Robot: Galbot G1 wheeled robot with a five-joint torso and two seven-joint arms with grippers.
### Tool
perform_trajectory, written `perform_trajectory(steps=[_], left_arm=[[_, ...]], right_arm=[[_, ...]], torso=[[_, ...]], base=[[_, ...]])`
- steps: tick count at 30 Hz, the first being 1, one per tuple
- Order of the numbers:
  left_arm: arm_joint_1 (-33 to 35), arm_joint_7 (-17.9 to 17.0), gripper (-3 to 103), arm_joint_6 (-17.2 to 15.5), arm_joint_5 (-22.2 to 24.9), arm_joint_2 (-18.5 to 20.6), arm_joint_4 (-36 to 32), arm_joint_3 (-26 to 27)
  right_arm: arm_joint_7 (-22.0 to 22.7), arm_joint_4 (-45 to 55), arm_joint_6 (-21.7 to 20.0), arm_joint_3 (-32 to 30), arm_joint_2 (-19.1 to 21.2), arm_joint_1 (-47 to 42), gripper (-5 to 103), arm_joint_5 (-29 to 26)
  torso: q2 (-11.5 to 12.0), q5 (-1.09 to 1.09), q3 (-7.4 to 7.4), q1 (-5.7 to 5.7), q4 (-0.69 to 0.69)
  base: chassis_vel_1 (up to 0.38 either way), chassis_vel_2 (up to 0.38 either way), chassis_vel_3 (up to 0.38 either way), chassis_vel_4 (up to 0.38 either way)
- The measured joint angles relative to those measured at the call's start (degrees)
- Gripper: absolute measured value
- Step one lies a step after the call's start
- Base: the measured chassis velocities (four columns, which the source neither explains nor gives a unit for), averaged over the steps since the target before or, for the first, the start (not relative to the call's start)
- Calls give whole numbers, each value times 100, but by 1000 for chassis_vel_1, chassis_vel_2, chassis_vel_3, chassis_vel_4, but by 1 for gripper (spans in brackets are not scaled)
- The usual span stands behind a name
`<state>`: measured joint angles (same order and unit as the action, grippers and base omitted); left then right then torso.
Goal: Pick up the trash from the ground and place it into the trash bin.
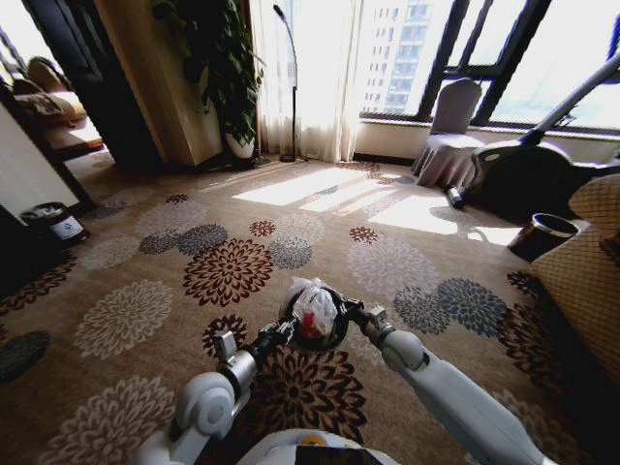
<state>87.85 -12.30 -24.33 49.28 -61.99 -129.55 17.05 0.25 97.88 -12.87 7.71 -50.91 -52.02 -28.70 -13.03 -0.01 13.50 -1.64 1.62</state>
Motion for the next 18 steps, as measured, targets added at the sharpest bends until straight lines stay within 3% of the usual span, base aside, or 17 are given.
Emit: perform_trajectory(steps=[1, 7, 9, 12, 16, 18], left_arm=[[0, 0, 42, 0, 0, 0, 0, 0], [382, 454, 69, 233, -777, 78, -154, 42], [433, 543, 69, 285, -880, 96, -209, 48], [596, 809, 85, 470, -1254, 134, -458, 92], [625, 933, 96, 496, -1121, 148, -796, 68], [322, 933, 100, 455, -1006, 105, -695, -138]], right_arm=[[0, 0, 0, 0, 0, 0, 1, 0], [-120, -87, -110, 102, 136, 183, 1, -103], [-125, -123, -113, 118, 126, 217, 1, -112], [-152, -248, -115, 165, 90, 330, 1, -119], [-169, -354, -114, 199, 68, 411, 1, -119], [-171, -332, -107, 214, 75, 439, 1, -138]], torso=[[0, 0, 0, 0, 0], [0, 0, 0, 0, 0], [0, 1, 0, 0, 0], [0, 1, 0, 0, 0], [0, 2, 0, 0, 1], [0, 3, 0, 0, 1]], base=[[0, 0, 0, 0], [0, 0, 0, 0], [0, 0, 0, 0], [0, 0, 0, 0], [0, 0, 0, 0], [0, 0, 0, 0]])
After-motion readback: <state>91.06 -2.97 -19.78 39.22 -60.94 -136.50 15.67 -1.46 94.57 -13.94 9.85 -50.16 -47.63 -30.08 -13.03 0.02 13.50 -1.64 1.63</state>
